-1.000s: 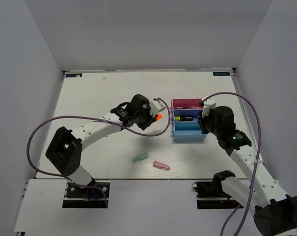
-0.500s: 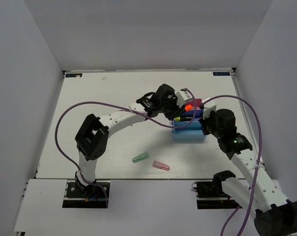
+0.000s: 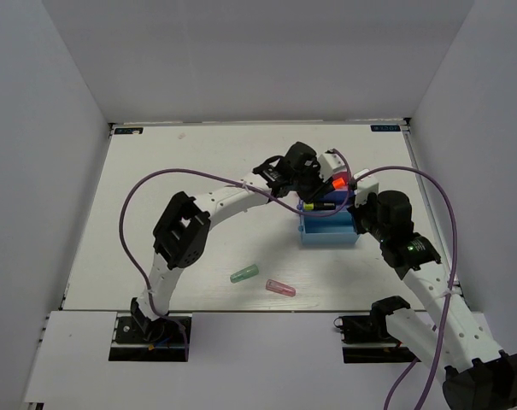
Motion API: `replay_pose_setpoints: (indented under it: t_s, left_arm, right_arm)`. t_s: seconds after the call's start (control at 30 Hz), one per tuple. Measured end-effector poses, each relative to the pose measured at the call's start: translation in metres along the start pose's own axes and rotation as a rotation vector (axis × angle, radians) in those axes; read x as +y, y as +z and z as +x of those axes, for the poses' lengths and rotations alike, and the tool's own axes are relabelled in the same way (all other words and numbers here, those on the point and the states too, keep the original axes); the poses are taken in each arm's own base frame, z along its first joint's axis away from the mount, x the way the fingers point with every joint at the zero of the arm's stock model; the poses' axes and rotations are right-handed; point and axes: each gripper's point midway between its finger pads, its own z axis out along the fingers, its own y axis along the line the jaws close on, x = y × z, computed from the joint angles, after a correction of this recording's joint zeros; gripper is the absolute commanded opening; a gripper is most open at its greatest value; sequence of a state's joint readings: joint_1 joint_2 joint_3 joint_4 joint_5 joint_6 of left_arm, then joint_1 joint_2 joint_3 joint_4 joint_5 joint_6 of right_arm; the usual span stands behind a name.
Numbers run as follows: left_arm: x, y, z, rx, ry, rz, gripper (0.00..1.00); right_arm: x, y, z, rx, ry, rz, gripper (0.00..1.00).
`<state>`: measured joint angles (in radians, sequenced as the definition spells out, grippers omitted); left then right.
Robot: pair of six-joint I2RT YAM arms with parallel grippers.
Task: Sort the stationery into containers
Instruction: Place the pen in the storage box.
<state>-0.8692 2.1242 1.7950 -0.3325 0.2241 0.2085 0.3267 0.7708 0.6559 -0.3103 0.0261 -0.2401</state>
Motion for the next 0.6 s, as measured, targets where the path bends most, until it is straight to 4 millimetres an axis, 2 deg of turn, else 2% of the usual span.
replay_pose_setpoints:
  t_s: [0.07, 0.13, 0.17, 0.2, 0.3, 0.33, 0.53, 0.6]
  left_arm:
    - [0.000, 0.005, 0.003, 0.007, -0.008, 0.001, 0.03]
    - [0.000, 0.010, 0.008, 0.018, -0.015, 0.003, 0.11]
    - [0.000, 0.012, 0.012, 0.026, -0.019, 0.003, 0.17]
    - [0.000, 0.014, 0.014, 0.032, -0.022, 0.002, 0.28]
    - [0.001, 0.018, 0.020, 0.046, -0.028, 0.001, 0.37]
    - [0.001, 0.018, 0.021, 0.048, -0.030, -0.002, 0.42]
    - [0.004, 0.018, 0.021, 0.049, -0.037, -0.019, 0.58]
    - [0.004, 0.018, 0.021, 0.048, -0.038, -0.022, 0.60]
  right_arm:
    - [0.000, 0.000, 0.000, 0.000, 0.000, 0.000, 0.09]
    - [0.000, 0.000, 0.000, 0.001, -0.002, 0.001, 0.11]
    - [0.000, 0.000, 0.000, 0.001, -0.002, 0.001, 0.12]
    - [0.000, 0.000, 0.001, 0.001, -0.003, 0.000, 0.14]
    - [0.001, 0.000, 0.003, 0.004, -0.004, -0.001, 0.15]
    - [0.001, 0.000, 0.004, 0.007, -0.003, -0.001, 0.15]
    - [0.001, 0.000, 0.005, 0.007, -0.002, -0.004, 0.19]
    - [0.001, 0.000, 0.005, 0.007, -0.001, -0.003, 0.21]
